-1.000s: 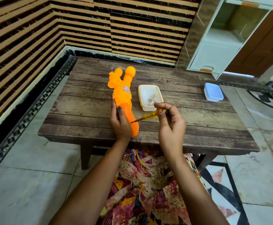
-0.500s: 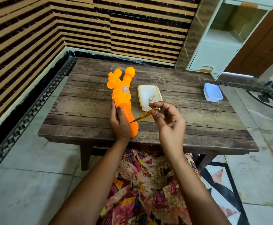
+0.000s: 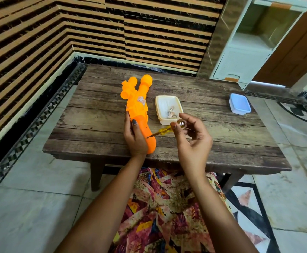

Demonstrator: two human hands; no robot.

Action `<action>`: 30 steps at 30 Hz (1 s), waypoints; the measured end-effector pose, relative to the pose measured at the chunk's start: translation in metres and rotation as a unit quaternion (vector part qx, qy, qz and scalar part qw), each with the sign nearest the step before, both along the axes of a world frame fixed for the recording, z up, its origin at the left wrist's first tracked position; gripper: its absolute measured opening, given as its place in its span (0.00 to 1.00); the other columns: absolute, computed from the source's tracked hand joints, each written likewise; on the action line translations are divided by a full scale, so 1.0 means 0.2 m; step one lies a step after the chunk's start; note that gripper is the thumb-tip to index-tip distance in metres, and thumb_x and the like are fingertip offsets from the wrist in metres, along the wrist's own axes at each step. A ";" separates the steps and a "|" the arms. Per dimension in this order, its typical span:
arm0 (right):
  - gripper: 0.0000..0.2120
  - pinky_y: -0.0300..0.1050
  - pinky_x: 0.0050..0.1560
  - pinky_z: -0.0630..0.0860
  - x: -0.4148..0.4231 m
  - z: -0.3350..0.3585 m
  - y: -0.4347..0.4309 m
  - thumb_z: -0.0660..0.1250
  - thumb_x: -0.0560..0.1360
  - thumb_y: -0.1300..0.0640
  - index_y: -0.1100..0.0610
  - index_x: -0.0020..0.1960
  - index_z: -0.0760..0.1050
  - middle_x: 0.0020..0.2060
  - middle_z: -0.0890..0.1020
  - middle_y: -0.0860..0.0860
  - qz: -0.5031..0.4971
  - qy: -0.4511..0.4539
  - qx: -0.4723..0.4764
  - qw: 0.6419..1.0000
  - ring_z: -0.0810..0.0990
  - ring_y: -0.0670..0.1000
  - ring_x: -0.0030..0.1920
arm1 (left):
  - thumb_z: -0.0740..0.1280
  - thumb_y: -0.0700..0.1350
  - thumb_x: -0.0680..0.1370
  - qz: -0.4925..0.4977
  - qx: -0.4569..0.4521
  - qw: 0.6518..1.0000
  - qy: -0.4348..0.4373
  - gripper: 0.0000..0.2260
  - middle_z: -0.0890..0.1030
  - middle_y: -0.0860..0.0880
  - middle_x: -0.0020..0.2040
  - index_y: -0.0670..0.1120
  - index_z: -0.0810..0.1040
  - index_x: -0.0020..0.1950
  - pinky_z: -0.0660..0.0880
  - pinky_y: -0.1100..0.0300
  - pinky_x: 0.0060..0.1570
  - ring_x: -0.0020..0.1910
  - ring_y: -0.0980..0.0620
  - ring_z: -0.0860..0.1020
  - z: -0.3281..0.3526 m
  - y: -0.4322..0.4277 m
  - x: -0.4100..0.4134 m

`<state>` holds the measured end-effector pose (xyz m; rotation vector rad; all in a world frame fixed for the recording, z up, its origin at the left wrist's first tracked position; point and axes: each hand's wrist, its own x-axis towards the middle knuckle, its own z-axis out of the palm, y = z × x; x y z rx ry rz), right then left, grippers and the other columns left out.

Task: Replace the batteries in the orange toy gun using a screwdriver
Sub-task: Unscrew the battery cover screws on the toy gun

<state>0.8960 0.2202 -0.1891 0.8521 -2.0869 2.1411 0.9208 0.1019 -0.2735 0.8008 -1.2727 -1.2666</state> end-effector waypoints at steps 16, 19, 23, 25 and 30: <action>0.11 0.35 0.44 0.74 0.04 0.02 -0.01 0.68 0.71 0.60 0.44 0.46 0.76 0.42 0.80 0.46 0.021 0.007 0.018 1.000 0.77 0.39 0.41 | 0.54 0.43 0.77 -0.003 0.006 1.000 0.009 0.23 0.67 0.38 0.70 0.35 0.62 0.71 0.63 0.77 0.60 0.67 0.51 0.65 0.01 0.00 0.00; 0.11 0.37 0.52 0.74 0.05 0.00 0.01 0.63 0.73 0.60 0.45 0.49 0.76 0.47 0.82 0.46 0.045 -0.006 0.025 0.999 0.79 0.41 0.49 | 0.54 0.44 0.77 -0.002 0.013 1.000 0.015 0.24 0.67 0.38 0.70 0.36 0.62 0.71 0.63 0.77 0.59 0.66 0.52 0.65 0.01 0.00 0.00; 0.13 0.33 0.56 0.72 0.05 -0.02 0.01 0.61 0.73 0.67 0.55 0.53 0.78 0.53 0.78 0.57 0.047 0.023 0.027 0.998 0.76 0.41 0.57 | 0.54 0.44 0.77 0.005 0.008 1.000 0.012 0.23 0.67 0.38 0.70 0.35 0.62 0.71 0.62 0.79 0.58 0.66 0.52 0.65 0.02 0.00 0.00; 0.11 0.27 0.49 0.70 0.05 -0.02 0.01 0.65 0.73 0.66 0.56 0.53 0.79 0.49 0.76 0.62 0.039 0.026 0.017 0.999 0.74 0.35 0.50 | 0.54 0.43 0.77 0.003 0.006 1.000 0.014 0.23 0.67 0.37 0.70 0.35 0.62 0.71 0.62 0.79 0.58 0.66 0.52 0.65 0.02 0.00 0.00; 0.12 0.31 0.47 0.73 0.06 -0.01 -0.01 0.67 0.72 0.64 0.50 0.51 0.77 0.46 0.80 0.49 0.069 -0.038 -0.043 0.996 0.77 0.37 0.43 | 0.54 0.43 0.78 0.001 0.011 1.000 0.014 0.23 0.67 0.37 0.69 0.35 0.62 0.70 0.62 0.79 0.58 0.66 0.52 0.65 0.02 0.00 0.00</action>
